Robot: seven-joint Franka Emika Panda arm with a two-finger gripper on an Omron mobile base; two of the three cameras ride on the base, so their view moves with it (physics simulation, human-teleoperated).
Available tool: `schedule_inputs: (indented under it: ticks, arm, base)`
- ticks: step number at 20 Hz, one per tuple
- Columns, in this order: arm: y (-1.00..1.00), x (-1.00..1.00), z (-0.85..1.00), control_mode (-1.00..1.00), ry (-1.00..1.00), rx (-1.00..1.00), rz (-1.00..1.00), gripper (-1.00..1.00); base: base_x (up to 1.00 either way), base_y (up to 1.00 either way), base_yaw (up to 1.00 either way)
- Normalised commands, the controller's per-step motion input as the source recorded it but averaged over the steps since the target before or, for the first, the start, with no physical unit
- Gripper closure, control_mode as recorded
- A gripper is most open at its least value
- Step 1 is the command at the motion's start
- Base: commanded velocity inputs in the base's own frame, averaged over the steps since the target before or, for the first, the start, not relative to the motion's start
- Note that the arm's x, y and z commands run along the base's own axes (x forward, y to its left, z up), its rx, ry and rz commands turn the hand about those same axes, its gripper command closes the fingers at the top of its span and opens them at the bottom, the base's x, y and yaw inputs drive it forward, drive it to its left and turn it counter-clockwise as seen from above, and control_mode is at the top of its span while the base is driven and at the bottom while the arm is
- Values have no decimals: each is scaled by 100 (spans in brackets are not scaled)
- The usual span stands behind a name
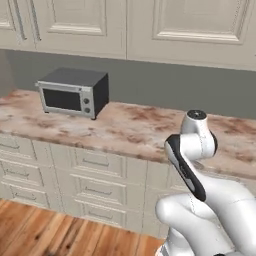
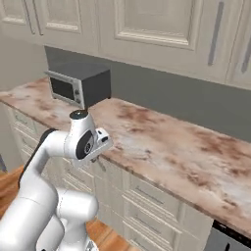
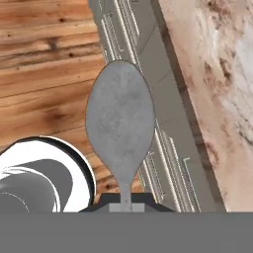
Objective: Organize the utensils by type. Pick up the wooden spoons from the counter and place them in the open cabinet. Then pick up the metallic utensils from the counter and place them in the open drawer.
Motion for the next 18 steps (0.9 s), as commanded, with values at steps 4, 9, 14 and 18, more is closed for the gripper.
schedule_inputs:
  ticks: [4, 9, 14, 18]
  arm:
    - [0, 0, 0, 100, 0, 0, 0, 100]
    - [0, 0, 0, 100, 0, 0, 0, 100]
    - [0, 0, 0, 100, 0, 0, 0, 100]
    - [0, 0, 0, 100, 0, 0, 0, 100]
  base:
    - [-14, 10, 100]
    - [-13, 6, 100]
    - [-9, 6, 100]
    - [51, 16, 68]
